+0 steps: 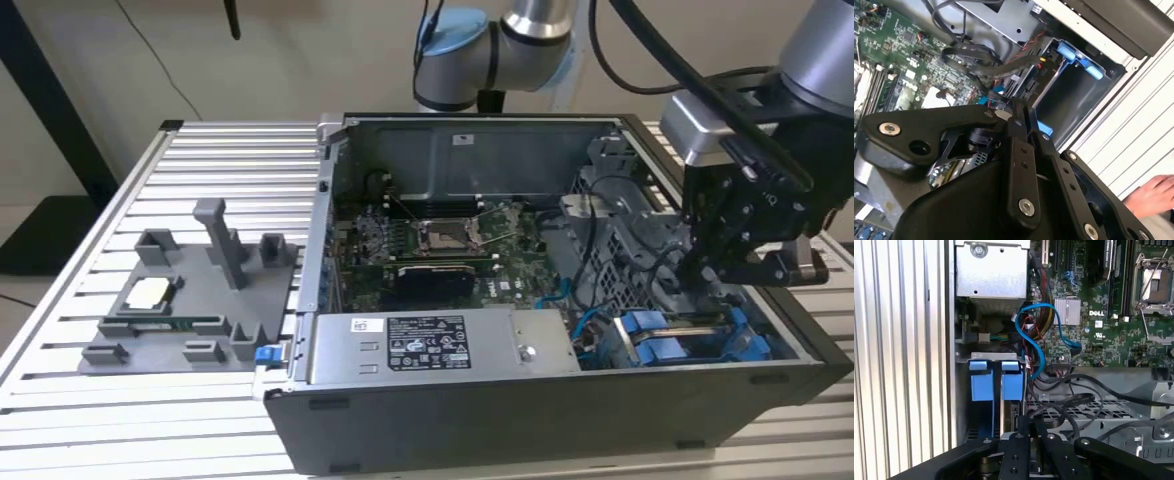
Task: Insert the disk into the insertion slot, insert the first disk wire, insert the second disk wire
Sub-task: 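Insert the second disk wire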
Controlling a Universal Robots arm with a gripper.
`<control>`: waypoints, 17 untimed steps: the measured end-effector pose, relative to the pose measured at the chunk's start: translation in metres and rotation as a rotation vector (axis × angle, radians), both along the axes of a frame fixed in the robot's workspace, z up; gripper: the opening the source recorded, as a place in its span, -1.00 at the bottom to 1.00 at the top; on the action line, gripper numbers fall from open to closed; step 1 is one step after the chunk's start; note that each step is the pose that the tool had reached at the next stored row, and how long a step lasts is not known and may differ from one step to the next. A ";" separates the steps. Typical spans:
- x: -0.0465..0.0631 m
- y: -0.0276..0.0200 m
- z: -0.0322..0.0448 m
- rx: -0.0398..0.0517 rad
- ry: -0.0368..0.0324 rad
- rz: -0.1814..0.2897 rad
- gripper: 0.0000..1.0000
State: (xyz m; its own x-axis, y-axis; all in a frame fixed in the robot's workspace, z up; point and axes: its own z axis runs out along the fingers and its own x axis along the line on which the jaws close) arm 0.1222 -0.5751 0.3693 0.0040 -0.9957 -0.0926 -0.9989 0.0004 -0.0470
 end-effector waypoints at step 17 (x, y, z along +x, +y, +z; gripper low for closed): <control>0.012 -0.0050 -0.0236 0.0192 0.0000 -0.009 -0.69</control>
State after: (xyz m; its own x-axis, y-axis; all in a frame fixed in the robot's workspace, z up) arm 0.1337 -0.5802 0.3457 -0.0052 -0.9937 -0.1117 -0.9988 0.0104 -0.0469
